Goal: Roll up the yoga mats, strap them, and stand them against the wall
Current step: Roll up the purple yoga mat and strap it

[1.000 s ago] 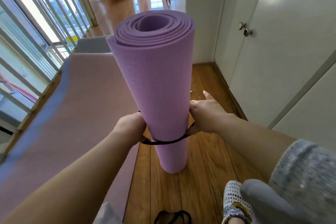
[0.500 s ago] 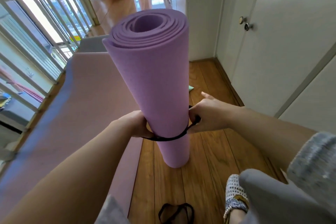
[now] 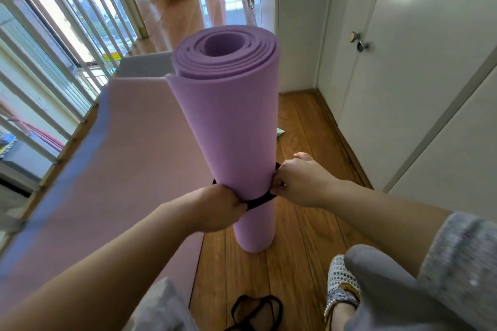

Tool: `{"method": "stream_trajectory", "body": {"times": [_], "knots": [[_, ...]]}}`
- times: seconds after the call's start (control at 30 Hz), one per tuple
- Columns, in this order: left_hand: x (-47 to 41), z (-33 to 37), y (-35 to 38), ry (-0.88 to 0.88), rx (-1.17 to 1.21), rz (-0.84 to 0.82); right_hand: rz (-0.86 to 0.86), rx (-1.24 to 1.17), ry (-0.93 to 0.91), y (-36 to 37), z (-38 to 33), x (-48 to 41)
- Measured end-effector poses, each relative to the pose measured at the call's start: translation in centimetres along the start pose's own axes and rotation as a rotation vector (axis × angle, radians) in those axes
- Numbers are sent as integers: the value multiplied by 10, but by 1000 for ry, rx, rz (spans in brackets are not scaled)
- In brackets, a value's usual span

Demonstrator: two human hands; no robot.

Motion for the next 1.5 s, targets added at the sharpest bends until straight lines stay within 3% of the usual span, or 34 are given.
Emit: {"method": "stream_trajectory", "body": {"times": [0.13, 0.37, 0.53, 0.63, 0.7, 0.8, 0.9, 0.97, 1.07, 1.17, 1.3, 1.4, 1.5], "knots": [[14, 5, -3, 103, 184, 147, -2, 28, -70, -3, -13, -5], [32, -39, -13, 73, -366, 156, 9, 17, -157, 1, 15, 12], [23, -46, -18, 5, -515, 5, -75, 133, -195, 4, 11, 6], [21, -43, -21, 20, -616, -48, -40, -45, -192, -2, 12, 6], [24, -39, -22, 37, -649, -45, 57, -251, -142, -14, 15, 11], [32, -34, -21, 25, -655, -39, 499, -402, -12, -58, 13, 23], [36, -25, -17, 6, -660, -37, 893, -711, 70, -114, -5, 43], [36, -19, -15, 2, -650, -25, 966, -737, -54, -143, -24, 50], [40, -11, -11, -6, -614, -11, 797, -363, -215, -159, -46, 54], [55, -10, -10, -24, -406, 67, 661, -167, -236, -161, -50, 61], [83, -4, -29, -32, 19, 330, 557, -80, -214, -164, -55, 74], [111, 8, -69, -160, 600, 584, 482, -30, -181, -168, -62, 84], [147, 36, -102, -243, 1207, 537, 373, -69, -165, -170, -70, 98]]}}
Point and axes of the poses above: each hand's wrist, its own x-axis away from the middle knuckle, its own y-axis out of the palm, z = x × y, the point moved 3 cm from there along -x, towards the middle knuckle, and after that the axes turned 10 degrees about x, right-handed, at the moved point
